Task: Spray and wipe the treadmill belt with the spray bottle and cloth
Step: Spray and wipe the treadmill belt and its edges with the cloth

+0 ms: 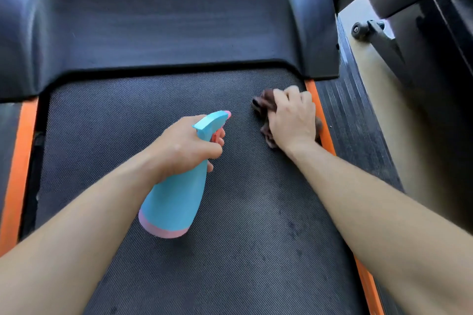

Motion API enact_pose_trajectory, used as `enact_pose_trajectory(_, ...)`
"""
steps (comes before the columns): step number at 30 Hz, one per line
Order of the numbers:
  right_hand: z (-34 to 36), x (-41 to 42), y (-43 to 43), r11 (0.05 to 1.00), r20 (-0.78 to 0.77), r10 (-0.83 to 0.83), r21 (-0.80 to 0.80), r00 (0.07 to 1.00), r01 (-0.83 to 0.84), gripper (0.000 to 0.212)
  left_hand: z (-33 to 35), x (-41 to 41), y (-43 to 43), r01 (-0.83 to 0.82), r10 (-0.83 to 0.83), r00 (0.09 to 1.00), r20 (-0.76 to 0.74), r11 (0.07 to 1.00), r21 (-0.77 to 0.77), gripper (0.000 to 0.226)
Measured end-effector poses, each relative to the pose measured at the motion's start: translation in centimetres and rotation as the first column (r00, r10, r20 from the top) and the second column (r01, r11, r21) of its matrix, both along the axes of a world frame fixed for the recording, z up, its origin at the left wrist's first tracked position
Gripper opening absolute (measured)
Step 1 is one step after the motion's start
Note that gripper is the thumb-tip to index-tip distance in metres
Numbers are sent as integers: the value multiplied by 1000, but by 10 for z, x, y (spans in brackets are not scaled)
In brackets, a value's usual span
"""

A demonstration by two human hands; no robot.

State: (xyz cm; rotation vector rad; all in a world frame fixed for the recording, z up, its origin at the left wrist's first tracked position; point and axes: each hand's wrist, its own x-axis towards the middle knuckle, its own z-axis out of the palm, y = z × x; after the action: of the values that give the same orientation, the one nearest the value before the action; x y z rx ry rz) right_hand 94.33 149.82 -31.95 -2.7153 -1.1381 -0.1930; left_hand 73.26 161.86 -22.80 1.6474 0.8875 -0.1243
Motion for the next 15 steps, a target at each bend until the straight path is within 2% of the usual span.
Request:
enact_pose_trajectory(2,4,18,31,996,-56,-89,-33,994,87,23,1,0,0,3,-3,1000,6,1000,13,36)
enact_pose_trajectory(4,5,23,37,995,-58,-99,-26,993,98,19,2,1,1,-3,2,1000,3,1000,22,33)
enact_pose_trajectory(9,5,-18,-35,996,-44,88,-12,995,-88,37,3,-2,2,-28,28,999,17,1000,12,24)
enact_pose_trajectory(15,17,-39,-83,979,-96,172,-97,980,-181,51,-3,-4,-4,10,-10,1000,-2,1000,14,21)
